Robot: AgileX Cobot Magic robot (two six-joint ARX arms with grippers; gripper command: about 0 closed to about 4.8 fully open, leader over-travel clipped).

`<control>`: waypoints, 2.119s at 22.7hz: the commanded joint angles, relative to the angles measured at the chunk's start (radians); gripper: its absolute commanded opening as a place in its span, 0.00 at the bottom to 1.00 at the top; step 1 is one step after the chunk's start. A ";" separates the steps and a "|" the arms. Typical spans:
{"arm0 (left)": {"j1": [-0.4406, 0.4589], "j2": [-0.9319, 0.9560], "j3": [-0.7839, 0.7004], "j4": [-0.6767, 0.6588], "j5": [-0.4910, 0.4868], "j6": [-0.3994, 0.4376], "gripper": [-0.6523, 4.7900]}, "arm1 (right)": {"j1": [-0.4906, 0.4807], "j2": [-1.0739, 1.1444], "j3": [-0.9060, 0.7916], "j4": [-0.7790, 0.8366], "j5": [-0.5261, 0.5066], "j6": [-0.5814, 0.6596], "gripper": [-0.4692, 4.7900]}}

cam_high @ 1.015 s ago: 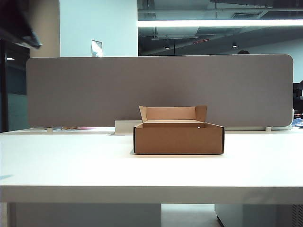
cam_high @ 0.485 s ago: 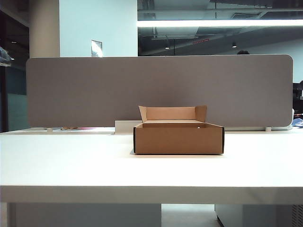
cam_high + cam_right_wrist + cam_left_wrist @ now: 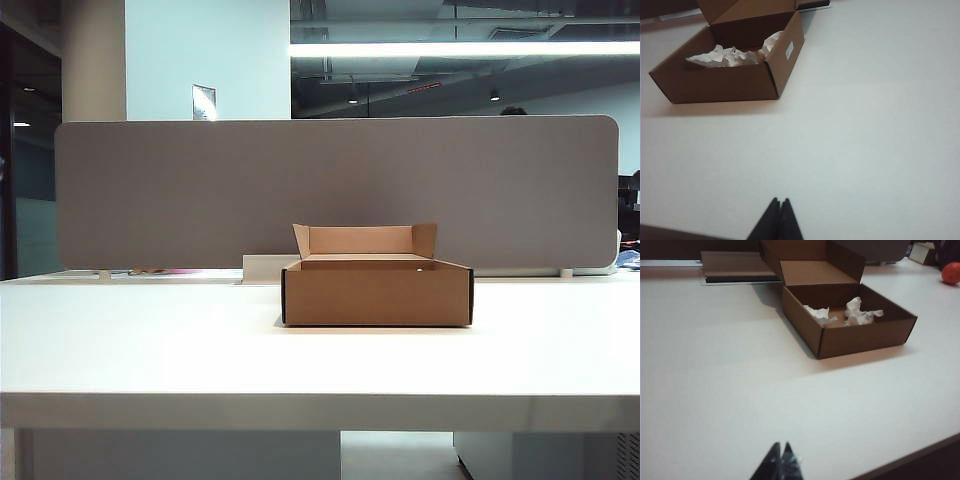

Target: Pick up all the paper balls on the table and put them in the paper box.

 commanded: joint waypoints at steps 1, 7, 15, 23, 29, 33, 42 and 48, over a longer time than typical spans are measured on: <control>0.000 -0.016 -0.038 0.046 -0.013 0.056 0.11 | 0.001 0.001 -0.038 0.077 0.005 -0.013 0.09; 0.001 -0.015 -0.114 0.147 -0.015 0.090 0.11 | 0.002 0.002 -0.038 0.064 0.028 -0.052 0.09; 0.001 -0.015 -0.114 0.160 -0.032 0.103 0.11 | 0.002 0.001 -0.038 0.066 0.028 -0.049 0.09; 0.008 -0.030 -0.113 0.173 -0.080 0.142 0.11 | 0.002 0.001 -0.038 0.066 0.028 -0.049 0.09; 0.193 -0.029 -0.113 0.189 0.011 0.141 0.11 | 0.002 0.001 -0.038 0.065 0.028 -0.049 0.09; 0.303 -0.037 -0.113 0.189 0.119 0.137 0.11 | 0.002 0.001 -0.038 0.065 0.028 -0.049 0.09; 0.437 -0.163 -0.113 0.145 0.157 0.134 0.11 | 0.002 0.001 -0.038 0.066 0.028 -0.049 0.09; 0.437 -0.163 -0.113 0.130 0.156 0.134 0.11 | 0.002 0.001 -0.038 0.066 0.028 -0.049 0.09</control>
